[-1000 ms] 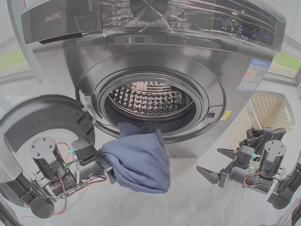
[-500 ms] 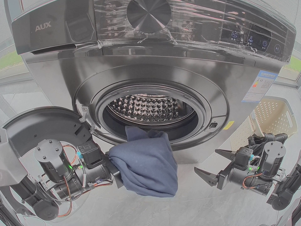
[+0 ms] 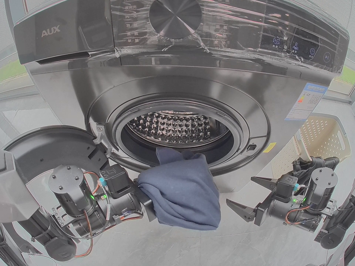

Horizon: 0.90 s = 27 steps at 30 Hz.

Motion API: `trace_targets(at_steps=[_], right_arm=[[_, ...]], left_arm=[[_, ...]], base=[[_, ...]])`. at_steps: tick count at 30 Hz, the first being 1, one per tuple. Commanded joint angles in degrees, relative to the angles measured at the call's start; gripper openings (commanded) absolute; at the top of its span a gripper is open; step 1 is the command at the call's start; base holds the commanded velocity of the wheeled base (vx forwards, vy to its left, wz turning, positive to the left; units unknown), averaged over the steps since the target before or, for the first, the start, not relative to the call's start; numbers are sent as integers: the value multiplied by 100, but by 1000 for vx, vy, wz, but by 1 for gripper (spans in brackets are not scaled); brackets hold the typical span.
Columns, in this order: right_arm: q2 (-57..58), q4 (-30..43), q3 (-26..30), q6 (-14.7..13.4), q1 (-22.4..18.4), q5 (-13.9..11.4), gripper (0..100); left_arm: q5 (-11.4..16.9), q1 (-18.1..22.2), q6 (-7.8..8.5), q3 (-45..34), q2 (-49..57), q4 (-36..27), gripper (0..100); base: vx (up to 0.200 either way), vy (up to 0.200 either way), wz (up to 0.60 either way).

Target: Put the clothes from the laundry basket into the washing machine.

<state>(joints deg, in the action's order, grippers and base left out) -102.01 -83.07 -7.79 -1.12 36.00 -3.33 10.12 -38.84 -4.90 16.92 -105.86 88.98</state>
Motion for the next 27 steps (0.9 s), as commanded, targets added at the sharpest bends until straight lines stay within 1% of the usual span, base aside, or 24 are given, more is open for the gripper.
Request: trace_targets(at_steps=[1,3,8,10,12,16,17,18,19,20,21,22,23,24,26,27], right_arm=[[-3,-8,-12,-2,21,-1,100],[-3,1,-12,-2,21,-1,100],[-12,1,-21,-11,56,-1,100],[-21,1,-21,-11,56,-1,100],[-21,1,-12,-11,56,-1,100],[-21,1,-3,-11,83,-1,100],[-21,1,-12,-11,83,-1,100],[-21,1,-12,-11,83,-1,100],[-3,1,-21,-11,118,-1,100],[-3,1,-21,-20,127,-1,100],[-3,1,-21,-20,162,8,100],[-3,1,-12,-20,162,8,100],[-12,1,-12,-20,171,-1,100],[-12,1,-12,-20,171,-1,100],[-21,1,-30,-20,171,-1,100],[-21,1,-30,-20,171,-1,100]], left_arm=[[8,-36,-2,-75,75,32,0],[8,-62,-2,-84,31,32,0],[-1,-106,7,-92,-31,32,0],[-10,-98,59,-75,-92,32,0],[-19,-98,147,-31,-189,32,0],[-27,-27,156,39,-242,23,0],[-98,-10,165,75,-286,23,0],[-98,-10,165,75,-286,23,0],[-608,61,147,338,-514,41,0],[-695,61,138,409,-549,41,0],[-731,78,86,532,-611,41,0],[-722,78,77,576,-629,32,0],[-599,105,42,681,-752,23,0],[-528,122,33,707,-796,23,0],[-265,149,33,927,-1050,23,0],[-265,149,33,927,-1050,23,0]], base=[[200,0,0],[200,0,0],[0,0,0],[0,0,0],[0,0,0],[0,0,0],[0,0,0],[0,0,0],[0,0,0],[0,0,0],[0,0,0],[0,0,0],[0,0,0],[0,0,0],[0,0,0],[0,0,0]])
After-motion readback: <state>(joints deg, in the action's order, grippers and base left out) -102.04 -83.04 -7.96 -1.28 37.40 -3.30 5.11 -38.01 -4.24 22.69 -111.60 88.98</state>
